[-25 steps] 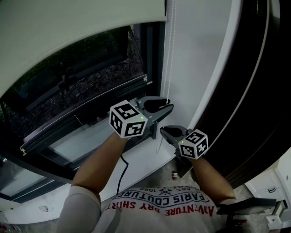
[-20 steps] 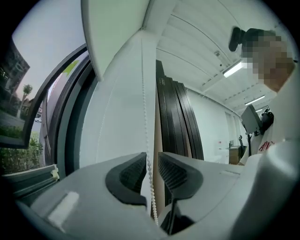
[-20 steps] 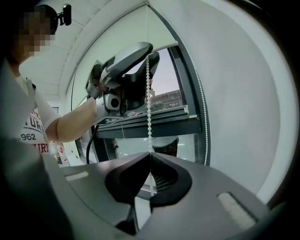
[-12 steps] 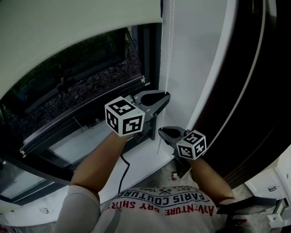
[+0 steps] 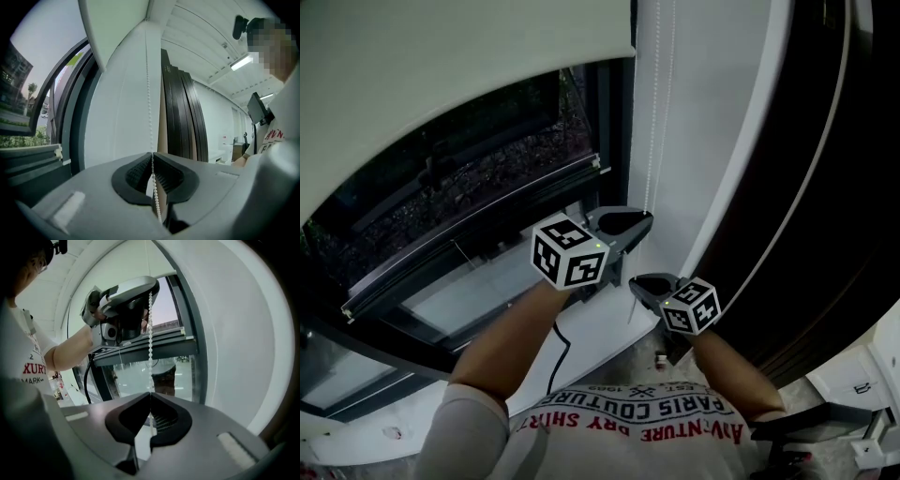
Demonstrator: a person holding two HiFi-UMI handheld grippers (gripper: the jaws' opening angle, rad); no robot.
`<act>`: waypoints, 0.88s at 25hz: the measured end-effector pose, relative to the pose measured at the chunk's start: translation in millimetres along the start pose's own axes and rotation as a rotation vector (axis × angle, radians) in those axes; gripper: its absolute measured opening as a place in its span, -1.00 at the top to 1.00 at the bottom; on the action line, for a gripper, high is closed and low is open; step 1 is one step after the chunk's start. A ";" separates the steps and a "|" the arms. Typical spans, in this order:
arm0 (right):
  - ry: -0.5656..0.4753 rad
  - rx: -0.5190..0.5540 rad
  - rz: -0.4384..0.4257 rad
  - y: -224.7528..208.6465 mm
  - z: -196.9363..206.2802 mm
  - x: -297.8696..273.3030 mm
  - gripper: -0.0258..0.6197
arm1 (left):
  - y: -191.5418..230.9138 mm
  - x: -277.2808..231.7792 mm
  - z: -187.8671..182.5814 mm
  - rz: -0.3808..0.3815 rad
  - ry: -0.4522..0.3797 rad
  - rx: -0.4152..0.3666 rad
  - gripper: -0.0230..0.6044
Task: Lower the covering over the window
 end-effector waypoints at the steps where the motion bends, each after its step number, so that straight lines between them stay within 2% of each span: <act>1: 0.024 -0.006 -0.002 0.7 9.2 -2.5 0.89 | 1.6 -1.2 10.1 -0.008 0.016 0.003 0.89; 8: 0.150 -0.097 -0.027 7.1 69.1 -13.7 0.89 | 6.4 -8.4 74.9 -0.029 0.108 0.053 0.89; 16: 0.323 -0.093 -0.087 21.7 122.9 -22.2 0.89 | 9.2 -8.0 139.2 -0.054 0.211 0.124 0.89; 20: 0.328 -0.065 -0.091 29.1 131.5 -24.2 0.87 | 11.1 -5.7 155.5 -0.065 0.205 0.166 0.89; 22: 0.316 -0.062 -0.096 27.8 126.4 -22.9 0.77 | 11.3 -5.5 154.5 -0.066 0.202 0.165 0.89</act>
Point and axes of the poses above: the fingertips, and each gripper's own axes: x backward along the fingers, y to its left, z out of its underside, the point moved 5 cm from there along x, backward along the fingers, and after that the axes turned 5 degrees about x, right-handed, at the moved point
